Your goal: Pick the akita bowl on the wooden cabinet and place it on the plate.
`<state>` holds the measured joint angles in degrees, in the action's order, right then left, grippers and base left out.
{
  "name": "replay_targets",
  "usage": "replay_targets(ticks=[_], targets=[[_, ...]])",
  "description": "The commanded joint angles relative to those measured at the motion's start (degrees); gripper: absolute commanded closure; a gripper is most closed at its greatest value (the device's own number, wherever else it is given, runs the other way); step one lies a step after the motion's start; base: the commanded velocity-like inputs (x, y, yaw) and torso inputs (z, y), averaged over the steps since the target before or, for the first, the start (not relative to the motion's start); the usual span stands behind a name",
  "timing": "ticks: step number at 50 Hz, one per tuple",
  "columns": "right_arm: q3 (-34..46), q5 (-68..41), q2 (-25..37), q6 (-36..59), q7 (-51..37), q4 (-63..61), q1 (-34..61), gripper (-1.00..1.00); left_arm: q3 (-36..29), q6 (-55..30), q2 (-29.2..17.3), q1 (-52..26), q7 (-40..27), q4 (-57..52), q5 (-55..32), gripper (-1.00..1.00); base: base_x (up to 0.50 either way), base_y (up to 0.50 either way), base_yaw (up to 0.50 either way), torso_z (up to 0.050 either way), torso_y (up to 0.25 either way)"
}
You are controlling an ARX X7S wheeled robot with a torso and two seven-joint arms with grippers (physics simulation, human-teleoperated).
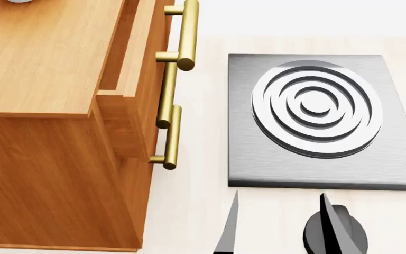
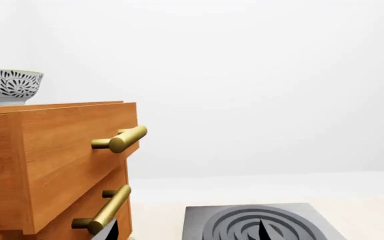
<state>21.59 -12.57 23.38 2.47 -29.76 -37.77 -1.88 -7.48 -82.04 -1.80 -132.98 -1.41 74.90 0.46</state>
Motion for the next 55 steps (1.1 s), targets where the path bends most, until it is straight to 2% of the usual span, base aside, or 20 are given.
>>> replay_targets(ticks=[1,11,55], targets=[[0.3,-0.1,-0.1,-0.5,0.2,1.5,0.3,-1.0,2.0,1.1,-0.9,2.7,-2.1,0.1,-0.8,-1.0,0.0,0.0,0.0,0.0,0.0],[0.5,-0.5,-0.5,-0.9,0.5,3.9,0.9,-1.0,5.3,2.3,-1.6,6.9,-4.5,0.1,-0.7,-1.0,0.0,0.0,0.0,0.0,0.0],[0.6,-1.4,-0.3,-1.7,0.3,6.0,1.4,-1.0,6.7,5.5,-1.3,13.7,-2.8,0.1,-0.6,-1.0,0.0,0.0,0.0,0.0,0.0]])
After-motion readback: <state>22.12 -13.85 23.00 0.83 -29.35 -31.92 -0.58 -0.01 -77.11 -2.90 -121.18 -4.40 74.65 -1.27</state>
